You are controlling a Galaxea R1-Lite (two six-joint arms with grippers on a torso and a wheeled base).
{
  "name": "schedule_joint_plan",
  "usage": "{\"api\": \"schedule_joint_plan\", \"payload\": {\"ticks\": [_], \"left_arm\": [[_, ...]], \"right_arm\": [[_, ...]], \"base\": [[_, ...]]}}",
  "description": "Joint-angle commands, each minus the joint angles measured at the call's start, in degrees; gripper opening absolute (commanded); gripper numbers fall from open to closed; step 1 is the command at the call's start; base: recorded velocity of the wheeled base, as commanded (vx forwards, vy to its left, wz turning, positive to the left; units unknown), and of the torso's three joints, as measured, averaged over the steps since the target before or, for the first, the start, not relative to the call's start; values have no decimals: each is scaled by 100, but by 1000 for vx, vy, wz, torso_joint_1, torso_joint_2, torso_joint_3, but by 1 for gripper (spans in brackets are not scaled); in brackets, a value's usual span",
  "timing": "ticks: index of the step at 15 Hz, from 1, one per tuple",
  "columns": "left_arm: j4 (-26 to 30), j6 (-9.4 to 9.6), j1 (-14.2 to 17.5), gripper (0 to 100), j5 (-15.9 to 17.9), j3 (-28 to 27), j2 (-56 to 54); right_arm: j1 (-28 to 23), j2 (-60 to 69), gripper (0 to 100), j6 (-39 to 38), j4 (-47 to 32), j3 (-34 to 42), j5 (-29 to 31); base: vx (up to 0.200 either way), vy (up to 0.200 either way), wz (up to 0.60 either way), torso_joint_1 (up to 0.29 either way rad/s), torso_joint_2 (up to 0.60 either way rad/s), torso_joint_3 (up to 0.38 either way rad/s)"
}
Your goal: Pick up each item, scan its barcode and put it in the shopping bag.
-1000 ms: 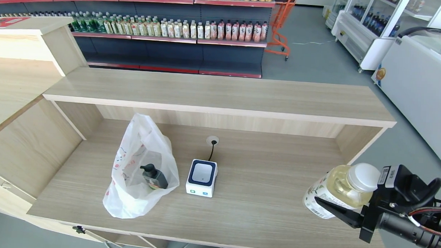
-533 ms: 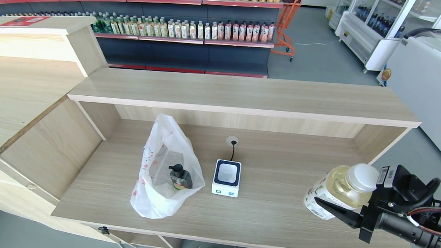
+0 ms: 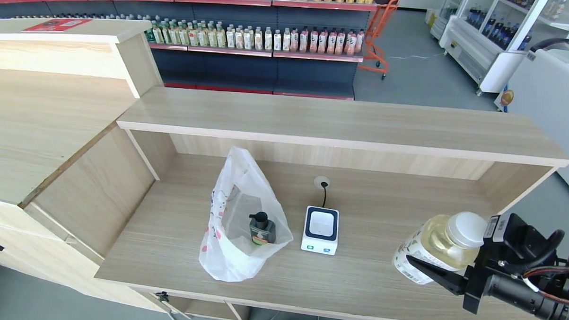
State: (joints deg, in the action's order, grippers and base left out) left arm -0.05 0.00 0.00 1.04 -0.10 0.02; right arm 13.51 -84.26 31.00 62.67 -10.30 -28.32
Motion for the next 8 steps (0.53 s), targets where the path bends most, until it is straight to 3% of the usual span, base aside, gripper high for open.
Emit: {"api": "schedule_joint_plan", "payload": {"ticks": [1, 4, 8], "left_arm": [[-4, 0, 0, 100, 2, 1, -2], [-4, -9, 0, 100, 2, 1, -2], [-4, -18, 0, 100, 2, 1, -2]], "right_arm": [[-24, -38, 0, 2, -1, 2, -7], [-68, -187, 0, -6, -1, -7, -16], [-199, -890, 0, -121, 26, -332, -16]], "base": [[200, 0, 0, 7, 7, 2], [200, 0, 0, -6, -2, 4], [0, 0, 0, 0, 0, 0]]}}
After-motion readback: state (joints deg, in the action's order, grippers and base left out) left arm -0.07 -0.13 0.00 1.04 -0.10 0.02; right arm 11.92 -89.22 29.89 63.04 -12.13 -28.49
